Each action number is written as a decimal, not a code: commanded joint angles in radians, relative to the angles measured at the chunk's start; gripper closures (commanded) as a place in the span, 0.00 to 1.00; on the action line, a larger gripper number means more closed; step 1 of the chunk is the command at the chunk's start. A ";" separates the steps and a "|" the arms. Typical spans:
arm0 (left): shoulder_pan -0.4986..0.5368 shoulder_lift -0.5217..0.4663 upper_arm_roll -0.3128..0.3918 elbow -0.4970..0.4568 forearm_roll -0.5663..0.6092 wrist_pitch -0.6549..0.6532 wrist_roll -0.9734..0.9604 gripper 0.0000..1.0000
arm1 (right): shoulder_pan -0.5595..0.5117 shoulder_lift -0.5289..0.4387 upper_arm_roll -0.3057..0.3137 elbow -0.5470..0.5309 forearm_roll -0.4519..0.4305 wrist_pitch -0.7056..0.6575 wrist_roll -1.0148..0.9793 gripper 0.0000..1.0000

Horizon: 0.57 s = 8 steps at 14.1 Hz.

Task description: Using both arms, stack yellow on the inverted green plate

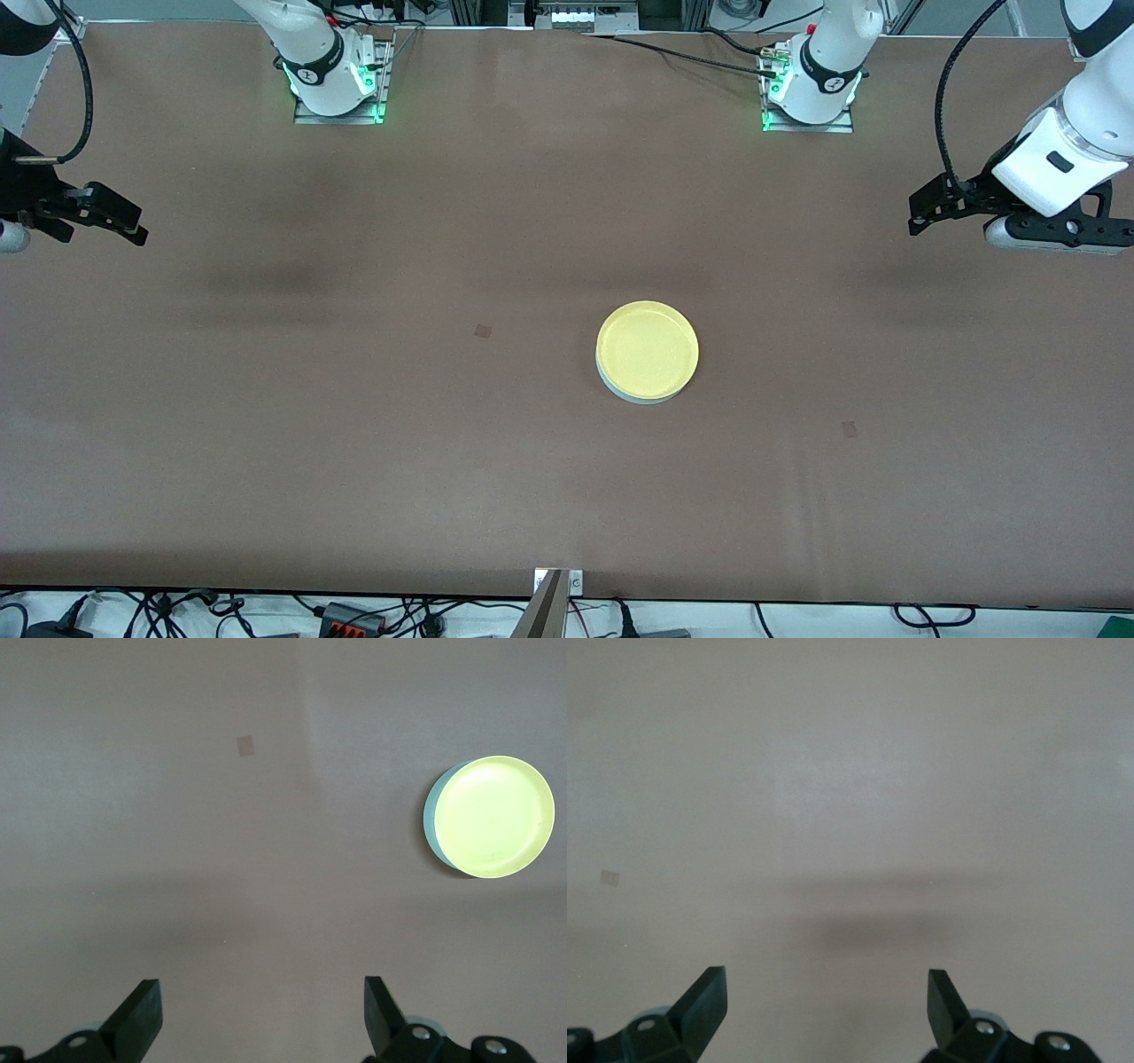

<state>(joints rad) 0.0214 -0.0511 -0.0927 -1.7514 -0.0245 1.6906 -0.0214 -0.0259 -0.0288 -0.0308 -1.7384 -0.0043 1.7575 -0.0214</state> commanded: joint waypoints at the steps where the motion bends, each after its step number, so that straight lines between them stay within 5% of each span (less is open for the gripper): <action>1: 0.008 -0.023 -0.009 -0.017 0.002 0.006 -0.005 0.00 | -0.020 0.013 0.015 0.020 -0.008 0.004 -0.008 0.00; 8: 0.006 -0.023 -0.009 -0.014 0.002 0.006 -0.005 0.00 | -0.048 0.013 0.051 0.034 -0.005 -0.007 -0.023 0.00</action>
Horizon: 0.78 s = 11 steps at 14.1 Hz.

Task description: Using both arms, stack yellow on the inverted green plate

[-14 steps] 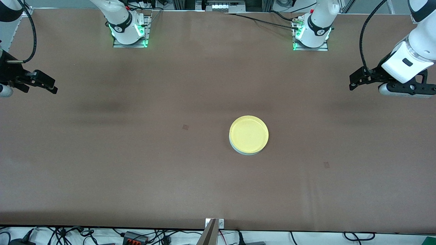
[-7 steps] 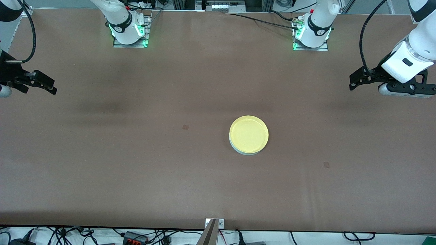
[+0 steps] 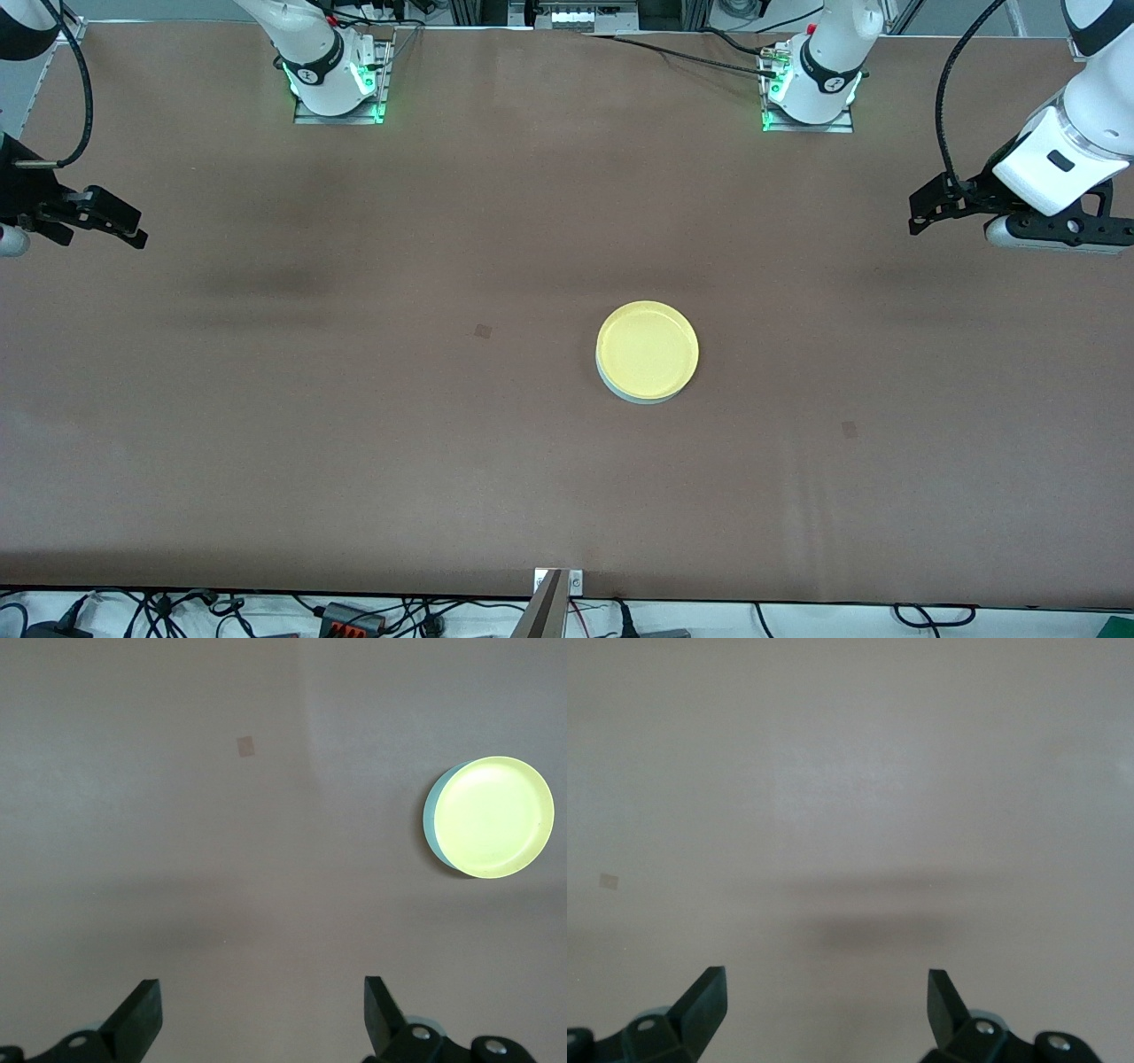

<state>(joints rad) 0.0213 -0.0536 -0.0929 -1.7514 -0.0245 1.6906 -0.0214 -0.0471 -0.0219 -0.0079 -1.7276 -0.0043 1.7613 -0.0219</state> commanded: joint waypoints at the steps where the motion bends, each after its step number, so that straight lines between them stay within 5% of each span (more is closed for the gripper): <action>1: 0.006 -0.020 -0.008 -0.014 0.002 0.006 -0.003 0.00 | -0.027 0.003 0.028 0.023 -0.003 -0.013 -0.024 0.00; 11: 0.008 -0.020 -0.007 -0.013 0.002 0.008 0.000 0.00 | -0.020 -0.009 0.026 0.002 -0.013 -0.049 -0.007 0.00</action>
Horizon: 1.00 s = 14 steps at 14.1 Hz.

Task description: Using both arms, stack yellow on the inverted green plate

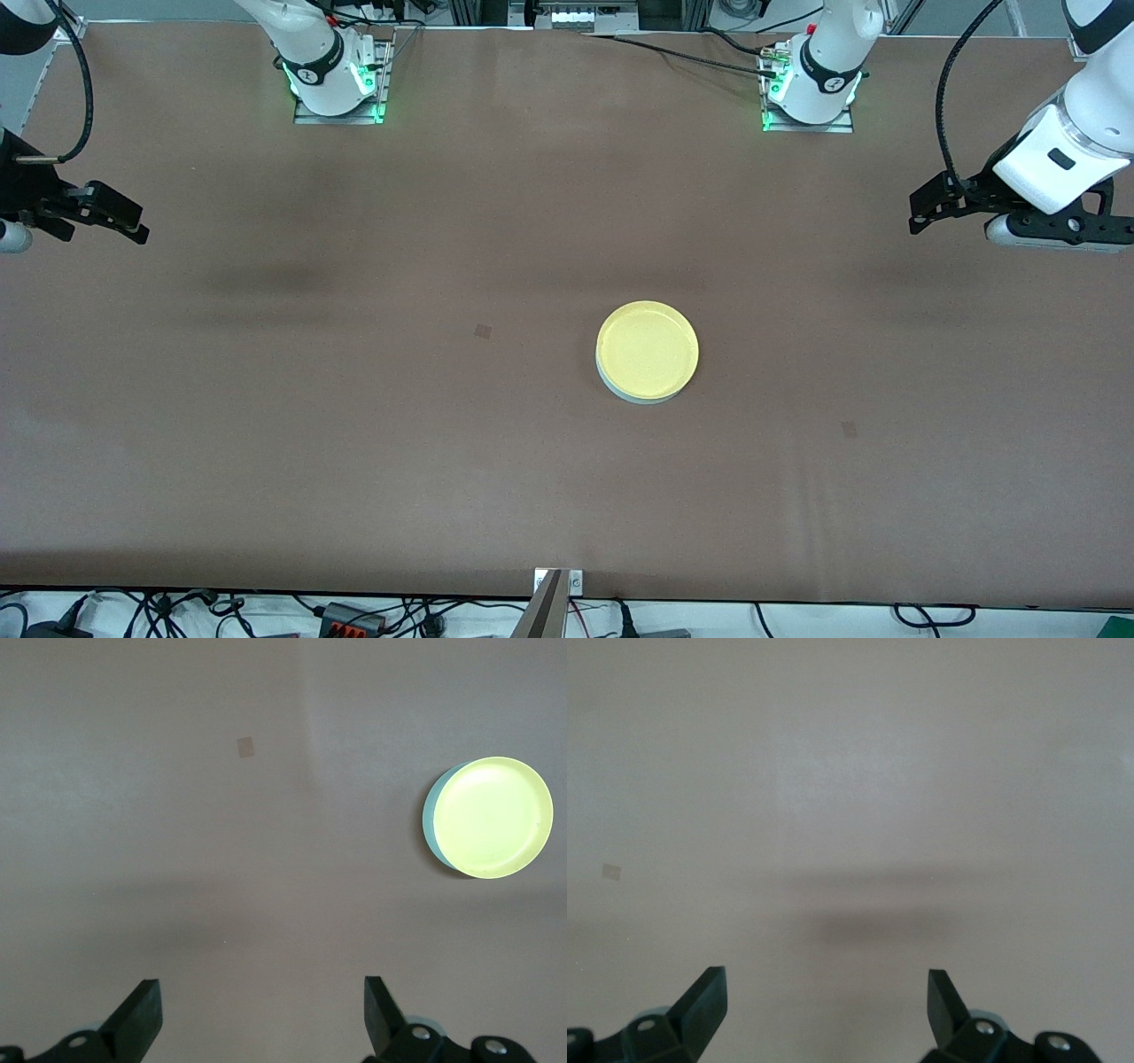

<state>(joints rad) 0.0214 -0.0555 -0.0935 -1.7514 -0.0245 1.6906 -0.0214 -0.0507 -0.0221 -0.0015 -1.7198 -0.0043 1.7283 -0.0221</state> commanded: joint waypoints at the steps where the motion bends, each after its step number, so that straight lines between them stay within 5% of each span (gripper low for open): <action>1: 0.006 -0.018 -0.006 -0.013 0.002 0.006 0.000 0.00 | -0.017 -0.010 0.021 -0.010 -0.013 -0.016 -0.007 0.00; 14: 0.005 -0.017 -0.006 -0.008 0.000 0.000 0.001 0.00 | -0.020 -0.067 0.020 -0.080 -0.013 -0.009 -0.015 0.00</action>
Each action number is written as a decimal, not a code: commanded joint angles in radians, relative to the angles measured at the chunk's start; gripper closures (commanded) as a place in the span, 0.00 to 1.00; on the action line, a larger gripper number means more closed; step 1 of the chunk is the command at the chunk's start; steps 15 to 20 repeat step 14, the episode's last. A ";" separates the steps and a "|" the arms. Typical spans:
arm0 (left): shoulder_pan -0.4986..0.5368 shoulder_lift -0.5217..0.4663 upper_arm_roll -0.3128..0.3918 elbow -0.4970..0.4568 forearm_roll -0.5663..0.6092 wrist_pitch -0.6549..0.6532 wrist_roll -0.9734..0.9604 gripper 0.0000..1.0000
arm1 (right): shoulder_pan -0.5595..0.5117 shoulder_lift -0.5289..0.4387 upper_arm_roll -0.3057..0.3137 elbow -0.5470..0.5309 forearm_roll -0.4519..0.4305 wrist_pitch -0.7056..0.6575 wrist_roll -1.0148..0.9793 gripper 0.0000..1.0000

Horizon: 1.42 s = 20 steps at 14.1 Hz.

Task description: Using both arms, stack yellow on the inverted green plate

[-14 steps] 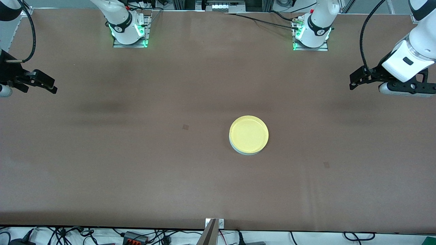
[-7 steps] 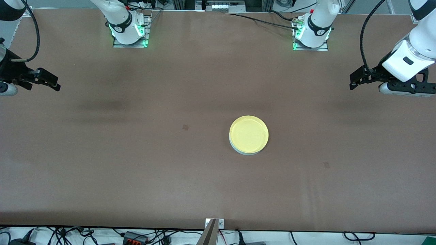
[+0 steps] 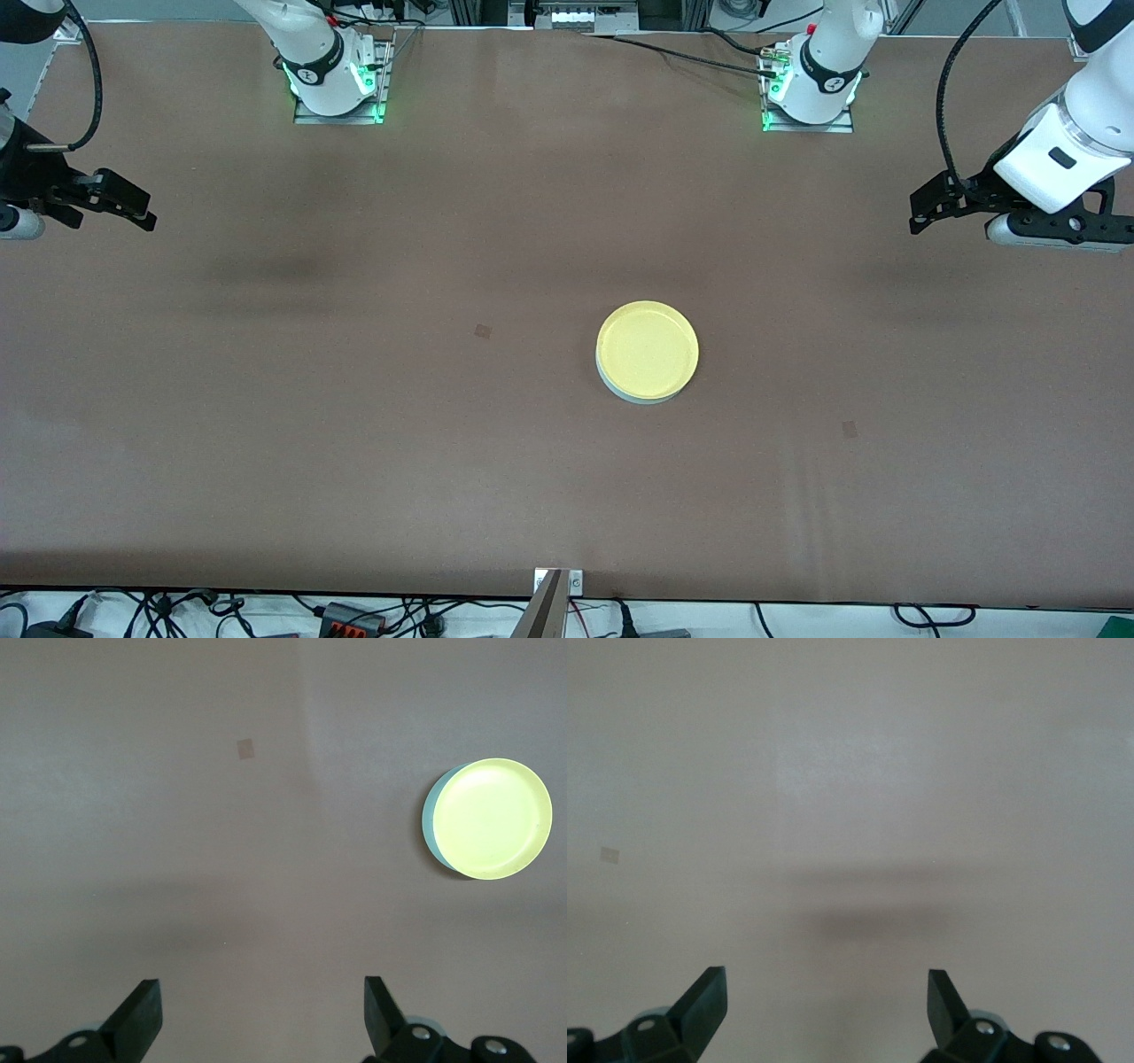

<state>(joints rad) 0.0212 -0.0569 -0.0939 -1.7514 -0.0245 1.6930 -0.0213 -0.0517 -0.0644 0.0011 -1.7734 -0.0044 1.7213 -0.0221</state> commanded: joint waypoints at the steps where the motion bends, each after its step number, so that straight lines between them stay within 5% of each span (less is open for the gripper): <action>1: 0.005 -0.017 -0.006 -0.008 0.000 -0.004 0.001 0.00 | -0.020 -0.023 0.017 -0.026 -0.012 -0.002 -0.015 0.00; 20: 0.002 -0.012 -0.006 0.004 0.000 -0.018 0.003 0.00 | -0.022 -0.014 0.017 -0.024 -0.017 0.000 -0.016 0.00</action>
